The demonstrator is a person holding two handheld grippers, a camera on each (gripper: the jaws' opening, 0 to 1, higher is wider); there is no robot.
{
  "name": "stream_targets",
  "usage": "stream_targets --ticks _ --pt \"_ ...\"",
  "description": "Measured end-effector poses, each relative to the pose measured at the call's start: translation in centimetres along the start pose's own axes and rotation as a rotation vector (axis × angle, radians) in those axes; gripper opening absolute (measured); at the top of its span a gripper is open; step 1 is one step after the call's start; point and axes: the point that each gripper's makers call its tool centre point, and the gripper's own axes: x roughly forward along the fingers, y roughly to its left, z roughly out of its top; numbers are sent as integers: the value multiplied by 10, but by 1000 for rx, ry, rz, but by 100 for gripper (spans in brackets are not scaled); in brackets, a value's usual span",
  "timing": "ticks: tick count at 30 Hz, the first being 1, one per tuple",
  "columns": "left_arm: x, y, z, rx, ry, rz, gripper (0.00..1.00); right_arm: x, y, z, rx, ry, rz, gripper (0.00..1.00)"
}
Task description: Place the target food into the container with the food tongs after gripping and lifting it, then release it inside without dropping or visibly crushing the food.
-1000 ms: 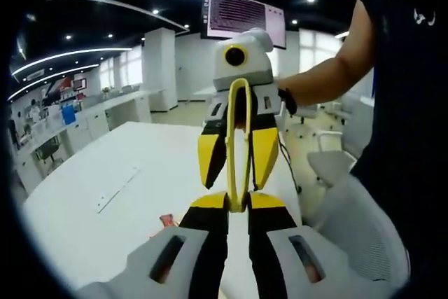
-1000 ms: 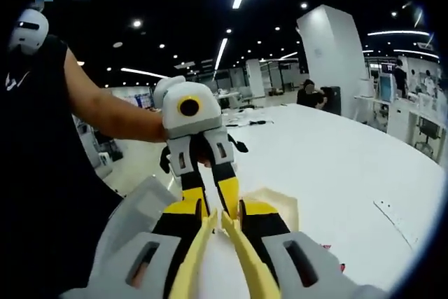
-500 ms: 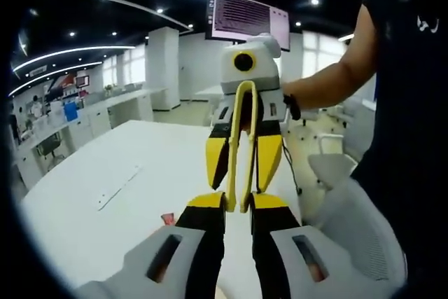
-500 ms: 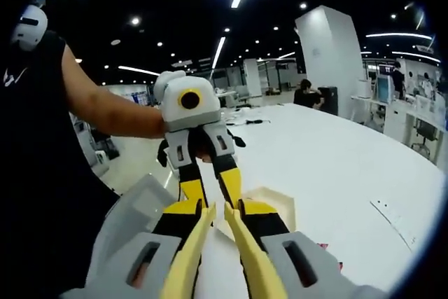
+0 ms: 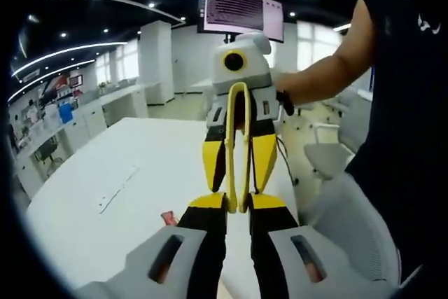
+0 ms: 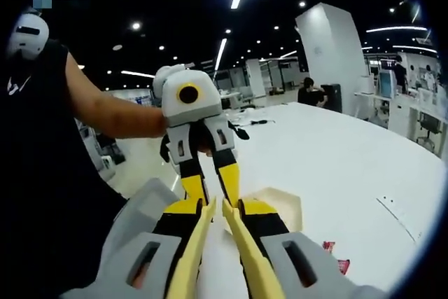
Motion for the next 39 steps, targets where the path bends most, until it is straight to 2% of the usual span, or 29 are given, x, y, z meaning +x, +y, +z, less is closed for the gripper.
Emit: stream_targets --ticks 3,8,9,10,13,15,19,24,27,30,34,36,38,39 --pt "-1 1 3 9 -6 7 4 -2 0 4 -4 -32 -2 19" --pt "-2 1 3 1 -7 10 5 -2 1 4 0 -46 -1 19" --pt "-2 1 4 0 -7 14 5 -2 1 6 -18 -56 -7 18" --pt "-3 2 6 10 -10 22 4 -2 1 10 -75 -78 -15 17" --pt "-5 0 10 12 -11 19 4 -4 1 10 -24 -95 7 18" --pt "-6 0 11 21 -12 18 4 -4 3 12 -29 -103 13 19" --pt "-8 0 16 13 -73 23 2 -8 3 17 -22 -121 11 19" --pt "-6 0 15 6 -77 22 2 -6 3 19 -28 -119 6 19" --pt "-6 -1 14 34 -56 16 3 -6 5 19 -28 -120 14 19" --pt "-8 1 13 21 -47 21 8 -5 3 17 -48 -106 2 20" --pt "-8 4 15 19 -67 40 16 -5 0 19 -71 -98 -18 22" --pt "-8 6 14 -23 -68 47 18 -4 0 19 -75 -91 -18 23" --pt "-8 6 13 -39 -74 41 25 -5 -3 19 -83 -87 -36 24" --pt "-9 9 10 -45 -67 62 31 -7 -5 19 -89 -79 -46 24"
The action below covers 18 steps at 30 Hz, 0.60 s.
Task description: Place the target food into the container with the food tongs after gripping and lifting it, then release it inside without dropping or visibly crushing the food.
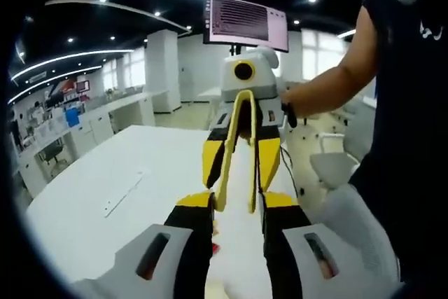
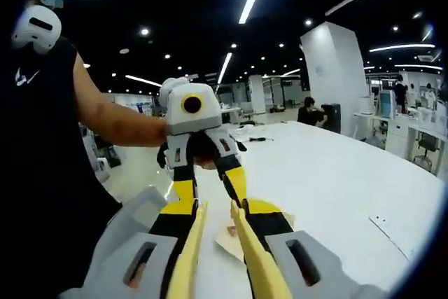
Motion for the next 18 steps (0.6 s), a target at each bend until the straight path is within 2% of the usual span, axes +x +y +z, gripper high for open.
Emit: stream_targets --ticks 4,5,6,7,8,9,10,13,16,18 --pt "-7 9 -9 -47 2 61 62 -10 -12 3 -5 9 -46 25" --pt "-10 12 -14 -75 2 84 70 -14 -21 0 -40 35 -88 26" --pt "-12 14 -16 -92 -7 93 79 -16 -23 0 -37 40 -94 26" --pt "-18 19 -20 -109 -23 130 91 -21 -28 -3 -14 67 -112 27" --pt "-23 23 -25 -107 -24 163 99 -24 -34 -6 -42 87 -140 27" --pt "-31 24 -35 -97 -8 180 98 -28 -39 -10 -62 115 -165 27" --pt "-36 26 -39 -117 -24 203 99 -31 -43 -16 -35 140 -185 27" --pt "-55 31 -67 -123 6 277 100 -41 -56 -30 -45 181 -240 27" --pt "-85 35 -98 -137 6 395 100 -51 -68 -44 -56 227 -299 27" --pt "-101 29 -118 -177 3 427 100 -54 -68 -52 -46 238 -294 27"
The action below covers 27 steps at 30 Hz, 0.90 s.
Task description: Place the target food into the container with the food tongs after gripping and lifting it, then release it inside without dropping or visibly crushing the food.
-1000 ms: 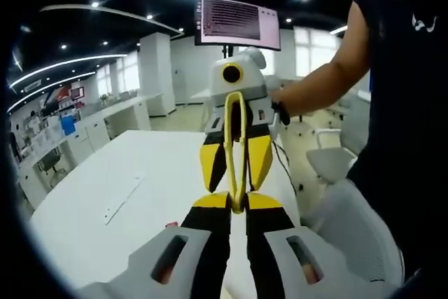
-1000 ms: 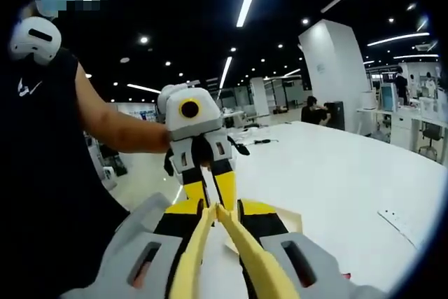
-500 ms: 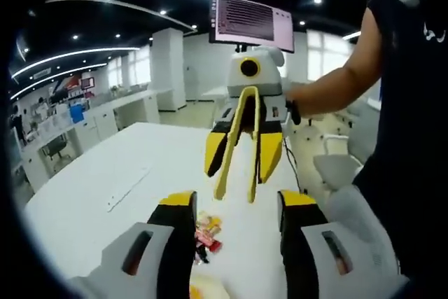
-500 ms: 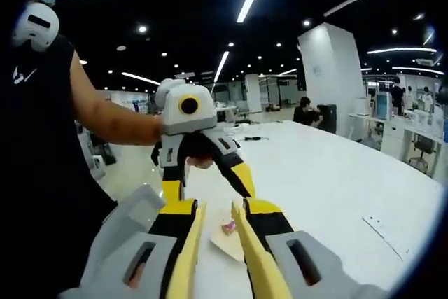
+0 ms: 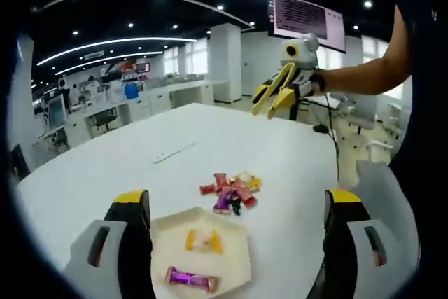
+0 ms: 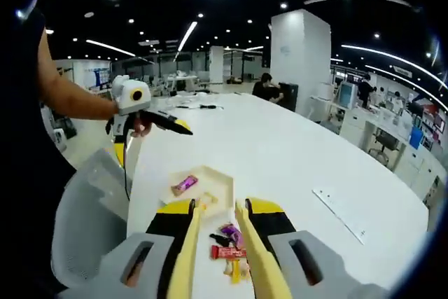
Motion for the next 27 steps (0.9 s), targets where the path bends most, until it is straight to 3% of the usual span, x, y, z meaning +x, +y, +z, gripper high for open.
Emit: stream_targets --ticks 2,3,5,7,8,9,10,11,13,14,17,24,27 --pt "-12 2 -18 -11 24 18 100 -1 -9 -10 11 22 -41 27" --pt "-21 7 -29 -9 31 59 100 -1 -11 -14 25 32 -46 27" --pt "-36 13 -42 -29 1 125 100 -4 -29 -32 15 107 -158 27" --pt "-47 17 -49 -49 -23 178 100 -2 -29 -41 46 132 -158 27" --pt "-53 18 -58 -82 -25 206 100 -3 -35 -47 55 150 -201 27" --pt "-58 21 -68 -84 -12 242 100 0 -34 -53 57 163 -191 27" --pt "-59 21 -70 -79 -11 251 100 0 -34 -55 60 168 -195 27" --pt "-59 13 -76 -64 -16 237 100 -2 -40 -65 86 187 -245 27" --pt "-59 12 -86 -39 11 258 100 1 -37 -72 101 197 -227 27" --pt "-57 9 -89 -38 14 259 100 0 -42 -77 101 216 -265 27" --pt "-57 7 -91 -74 0 279 100 1 -44 -82 129 226 -281 27" --pt "-50 3 -95 -29 -2 308 100 12 -50 -99 171 263 -314 28" --pt "-44 -3 -106 -15 52 273 100 23 -49 -111 201 284 -326 28"
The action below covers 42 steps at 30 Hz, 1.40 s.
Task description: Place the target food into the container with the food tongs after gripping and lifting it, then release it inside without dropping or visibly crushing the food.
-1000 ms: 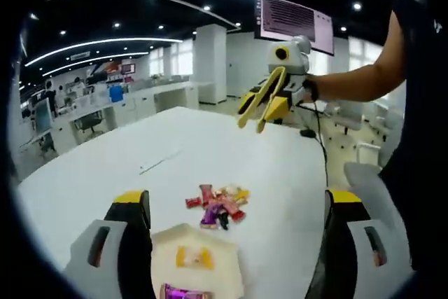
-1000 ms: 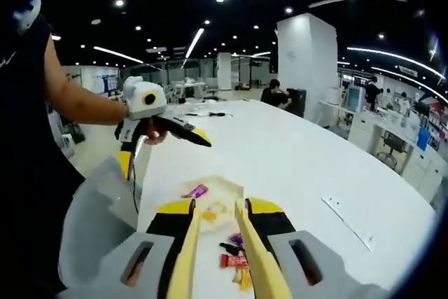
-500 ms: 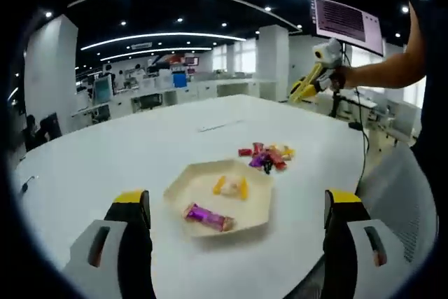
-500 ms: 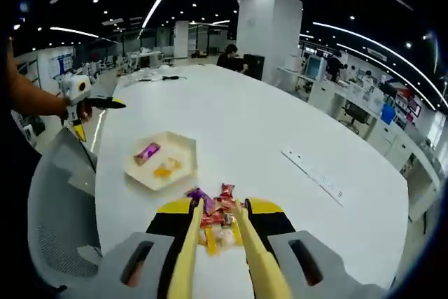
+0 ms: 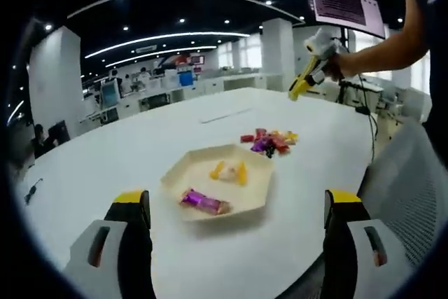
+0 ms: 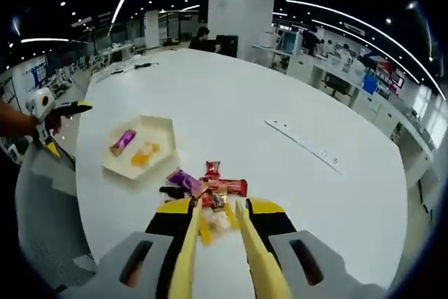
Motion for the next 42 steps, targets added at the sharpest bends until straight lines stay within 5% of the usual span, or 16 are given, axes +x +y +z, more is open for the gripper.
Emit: stream_targets --ticks 11,21,23,32,42 --pt "-2 2 -4 -4 5 4 100 43 -2 -30 81 57 -96 28" --pt "-1 5 -7 -16 15 8 100 58 5 -41 8 105 -142 28" --pt "-1 7 -7 -27 14 13 100 58 -1 -47 -56 139 -183 28" --pt "-2 10 -10 -27 29 31 100 60 -6 -58 55 142 -170 28" --pt "-2 12 -11 -40 31 42 100 44 -17 -77 -9 195 -150 28"
